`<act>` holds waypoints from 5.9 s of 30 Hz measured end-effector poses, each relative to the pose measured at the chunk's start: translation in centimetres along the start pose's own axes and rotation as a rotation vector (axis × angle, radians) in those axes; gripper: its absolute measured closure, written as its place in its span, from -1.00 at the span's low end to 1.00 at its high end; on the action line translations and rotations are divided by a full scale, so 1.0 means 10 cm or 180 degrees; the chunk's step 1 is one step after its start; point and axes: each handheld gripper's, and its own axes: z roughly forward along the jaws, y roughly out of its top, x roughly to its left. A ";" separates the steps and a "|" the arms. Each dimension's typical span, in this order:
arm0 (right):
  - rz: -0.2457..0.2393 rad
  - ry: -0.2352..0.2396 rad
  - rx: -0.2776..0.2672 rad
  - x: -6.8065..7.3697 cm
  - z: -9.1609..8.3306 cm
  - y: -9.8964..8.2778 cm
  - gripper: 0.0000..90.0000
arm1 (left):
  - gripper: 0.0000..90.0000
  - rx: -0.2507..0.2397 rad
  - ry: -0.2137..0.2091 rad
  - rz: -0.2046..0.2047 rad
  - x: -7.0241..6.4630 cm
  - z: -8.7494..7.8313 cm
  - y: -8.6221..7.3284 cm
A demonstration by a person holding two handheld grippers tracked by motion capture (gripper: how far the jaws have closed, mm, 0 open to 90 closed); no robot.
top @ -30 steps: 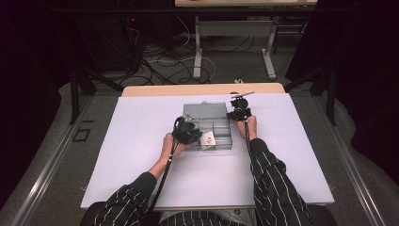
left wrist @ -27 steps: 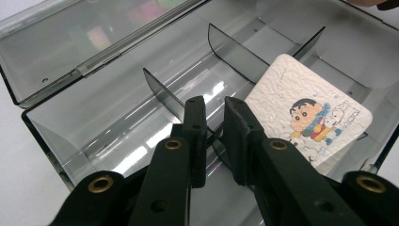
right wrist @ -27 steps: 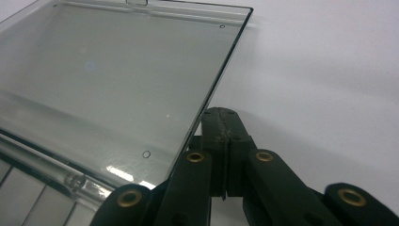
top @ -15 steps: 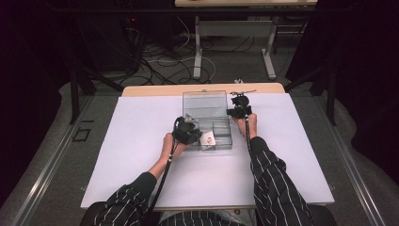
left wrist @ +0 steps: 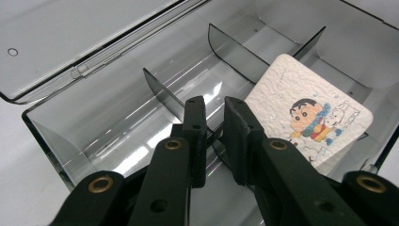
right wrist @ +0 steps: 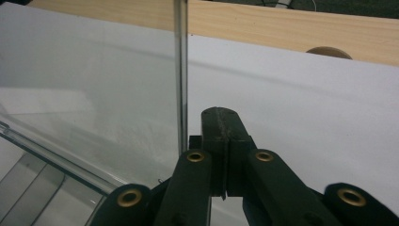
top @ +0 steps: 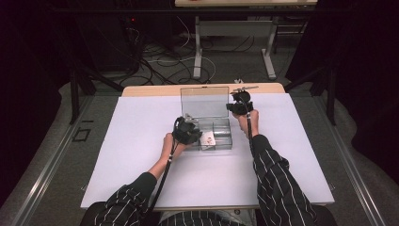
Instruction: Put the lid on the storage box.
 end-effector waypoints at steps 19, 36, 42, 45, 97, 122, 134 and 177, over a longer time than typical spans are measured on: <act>-0.0088 0.0033 -0.0097 0.03 -0.07 0.01 1.00 | 0.64 -0.0076 -0.0044 -0.0093 0.07 -0.06 0.03; -0.0151 0.0052 -0.0096 0.03 -0.09 0.02 1.00 | -1.00 -0.0526 0.0295 -0.0258 0.49 -0.51 0.41; -0.0171 0.0054 -0.0119 0.03 -0.09 0.01 1.00 | -1.00 -0.0559 0.0458 -0.0187 0.57 -0.56 0.55; -0.0188 0.0057 -0.0137 0.03 -0.09 0.02 1.00 | -0.86 -0.0607 0.0469 -0.0208 0.60 -0.58 0.60; -0.0674 0.0290 -0.0103 0.20 -0.85 0.05 0.62 | 0.60 -0.0723 0.0352 0.0195 0.57 -0.81 0.55; -0.0730 0.0309 -0.0191 0.38 -1.01 0.16 0.55 | 0.63 -0.0723 0.0309 0.0322 0.50 -0.86 0.47; -0.0799 0.0295 -0.0137 0.43 -1.07 0.13 0.58 | 0.61 -0.0693 0.0267 0.0382 0.44 -0.90 0.39; -0.1017 0.0321 -0.0027 0.52 -1.20 -0.19 0.55 | 0.56 -0.0627 0.0277 0.0409 0.21 -0.97 0.05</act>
